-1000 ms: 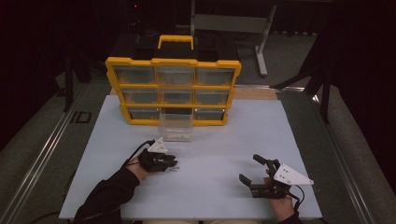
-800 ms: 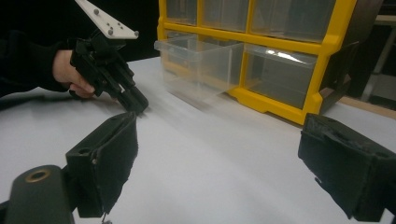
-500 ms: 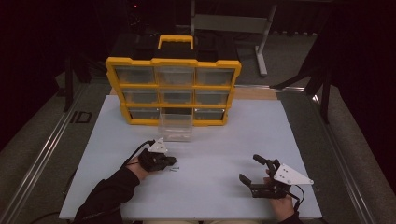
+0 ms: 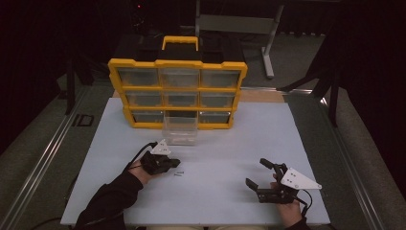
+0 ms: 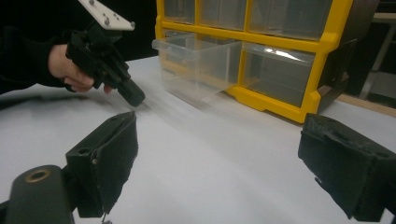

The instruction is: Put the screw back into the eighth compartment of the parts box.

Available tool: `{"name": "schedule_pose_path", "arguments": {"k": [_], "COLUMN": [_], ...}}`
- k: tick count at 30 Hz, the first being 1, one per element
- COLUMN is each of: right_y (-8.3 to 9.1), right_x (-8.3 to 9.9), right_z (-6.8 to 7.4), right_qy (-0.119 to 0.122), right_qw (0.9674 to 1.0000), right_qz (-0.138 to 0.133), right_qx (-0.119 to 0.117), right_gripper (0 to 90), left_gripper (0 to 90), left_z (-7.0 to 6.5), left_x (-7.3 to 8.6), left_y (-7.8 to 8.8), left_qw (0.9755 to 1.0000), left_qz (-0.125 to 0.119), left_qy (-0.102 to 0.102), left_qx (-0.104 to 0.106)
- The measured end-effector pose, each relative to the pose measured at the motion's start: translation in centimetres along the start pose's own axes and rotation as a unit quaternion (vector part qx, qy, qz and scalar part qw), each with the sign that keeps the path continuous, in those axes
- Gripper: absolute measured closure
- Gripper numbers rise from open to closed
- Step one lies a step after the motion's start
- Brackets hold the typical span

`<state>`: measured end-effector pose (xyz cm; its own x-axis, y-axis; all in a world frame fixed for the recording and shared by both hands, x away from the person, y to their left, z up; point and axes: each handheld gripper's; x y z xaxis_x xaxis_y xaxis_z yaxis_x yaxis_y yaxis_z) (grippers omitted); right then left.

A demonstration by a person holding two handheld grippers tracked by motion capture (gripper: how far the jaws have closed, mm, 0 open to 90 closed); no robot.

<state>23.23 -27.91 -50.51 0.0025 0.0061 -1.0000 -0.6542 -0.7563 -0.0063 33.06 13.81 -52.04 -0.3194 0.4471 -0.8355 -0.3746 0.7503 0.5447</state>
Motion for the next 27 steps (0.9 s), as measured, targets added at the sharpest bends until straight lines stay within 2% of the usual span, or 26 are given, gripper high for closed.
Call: {"name": "schedule_pose_path", "arguments": {"k": [6, 12, 17, 22, 27], "right_y": [0.0, 0.0, 0.0, 0.0, 0.0], "right_x": [0.0, 0.0, 0.0, 0.0, 0.0], "right_z": [0.0, 0.0, 0.0, 0.0, 0.0], "right_qy": [0.000, -0.001, -0.001, -0.001, -0.001], "right_qw": [1.0000, 1.0000, 1.0000, 1.0000, 1.0000], "right_qz": [0.000, -0.001, -0.001, -0.001, -0.001], "right_qx": [0.000, 0.000, 0.001, 0.000, 0.000], "right_gripper": [12.0, 12.0, 12.0, 12.0, 12.0], "left_gripper": [87.7, 87.8, 87.7, 87.7, 87.7], "left_z": [0.0, -0.4, -0.3, -0.2, 0.1], "left_x": [-1.2, -2.7, -3.9, -5.1, -6.4], "left_y": [1.3, 2.4, 3.4, 4.5, 5.3], "left_qw": [0.9999, 0.9997, 0.9993, 0.9984, 0.9973], "left_qz": [-0.011, -0.021, -0.030, -0.049, -0.057], "left_qy": [0.003, -0.008, -0.001, -0.002, -0.004], "left_qx": [-0.006, -0.014, -0.022, -0.030, -0.045]}}
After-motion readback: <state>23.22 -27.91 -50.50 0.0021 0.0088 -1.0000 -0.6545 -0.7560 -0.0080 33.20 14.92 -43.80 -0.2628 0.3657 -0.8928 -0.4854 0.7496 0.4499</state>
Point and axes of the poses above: each handheld gripper's, and its own axes: y roughly backward along the jaws, x roughly out of its underside, z roughly to its left, and after that the axes turned 11 degrees about -z, right-handed
